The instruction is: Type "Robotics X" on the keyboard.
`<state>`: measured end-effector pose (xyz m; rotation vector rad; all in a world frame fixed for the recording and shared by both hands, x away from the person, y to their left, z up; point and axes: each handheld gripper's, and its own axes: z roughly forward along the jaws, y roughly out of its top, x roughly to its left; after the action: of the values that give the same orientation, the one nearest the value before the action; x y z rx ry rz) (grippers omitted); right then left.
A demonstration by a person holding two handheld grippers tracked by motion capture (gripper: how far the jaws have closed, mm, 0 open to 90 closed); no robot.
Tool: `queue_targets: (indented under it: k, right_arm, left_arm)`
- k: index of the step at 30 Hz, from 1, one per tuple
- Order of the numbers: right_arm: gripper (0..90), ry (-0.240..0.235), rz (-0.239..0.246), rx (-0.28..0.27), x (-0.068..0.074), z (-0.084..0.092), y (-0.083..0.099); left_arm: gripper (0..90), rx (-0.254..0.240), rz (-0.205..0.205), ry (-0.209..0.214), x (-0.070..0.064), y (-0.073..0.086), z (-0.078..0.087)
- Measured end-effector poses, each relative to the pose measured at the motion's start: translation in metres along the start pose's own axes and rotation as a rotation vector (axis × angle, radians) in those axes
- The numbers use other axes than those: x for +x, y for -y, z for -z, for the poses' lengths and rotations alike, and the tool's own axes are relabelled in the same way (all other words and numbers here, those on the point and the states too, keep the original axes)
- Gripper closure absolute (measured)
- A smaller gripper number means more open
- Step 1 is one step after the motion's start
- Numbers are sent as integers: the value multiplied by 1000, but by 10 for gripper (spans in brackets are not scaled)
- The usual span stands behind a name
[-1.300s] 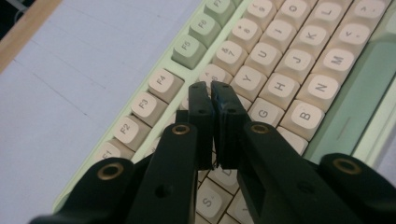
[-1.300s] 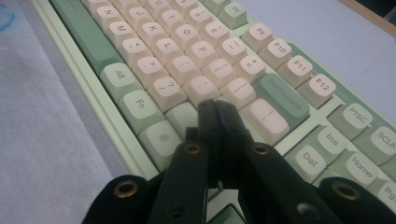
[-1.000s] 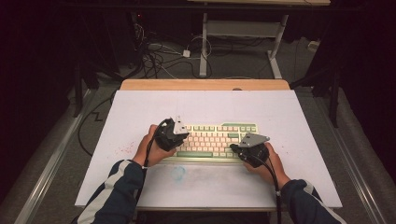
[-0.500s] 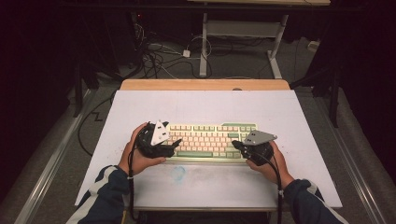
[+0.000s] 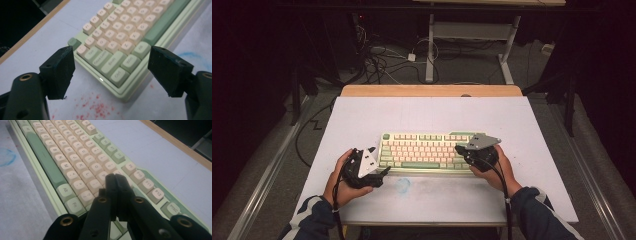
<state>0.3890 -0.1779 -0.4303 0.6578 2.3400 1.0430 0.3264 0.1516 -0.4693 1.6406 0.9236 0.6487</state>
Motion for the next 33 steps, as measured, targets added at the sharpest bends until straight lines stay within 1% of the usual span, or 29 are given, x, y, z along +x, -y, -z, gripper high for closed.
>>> queue_targets:
  k: [2,3,6,7,8,9,11,12,13,14,15,18,23,27,29,33]
  right_arm:
    - [900,-4,-1,3,1,-4,-4]
    - [900,-4,-1,3,1,-4,-4]
    - [900,-13,8,11,5,-14,-12]
    - [900,-13,8,11,5,-14,-12]
    - [900,-16,12,13,6,-17,-15]
    - [900,-20,25,17,9,-23,-19]
    - [900,-24,29,22,11,-25,-21]
    - [900,-26,39,27,14,-30,-24]
    - [900,-26,43,31,15,-32,-25]
    - [900,-28,42,32,16,-33,-26]
    - [900,-28,42,32,16,-33,-26]
    - [900,-28,35,42,16,-41,-28]
    - [900,-27,46,65,18,-50,-30]
    - [900,-23,45,80,19,-57,-30]
    - [900,-24,48,85,19,-59,-30]
    - [900,-19,54,96,19,-61,-29]
  left_arm:
    - [198,1,4,0,0,2,2]
    - [198,3,14,1,1,4,4]
    - [199,16,22,-4,1,10,9]
    - [199,23,27,-4,1,12,10]
    - [198,28,31,-2,1,14,11]
    - [198,36,24,-6,1,16,13]
    - [198,48,36,-1,1,19,15]
    - [198,54,34,-4,0,20,16]
    - [198,55,32,-5,-1,21,17]
    - [198,52,38,0,-2,22,18]
    - [198,56,32,0,-2,22,19]
    - [198,55,31,3,-3,23,20]
    - [198,64,28,1,-2,23,19]
    - [198,64,27,2,-4,24,18]
    - [198,73,14,0,-3,25,18]
    - [198,75,18,6,-4,25,17]
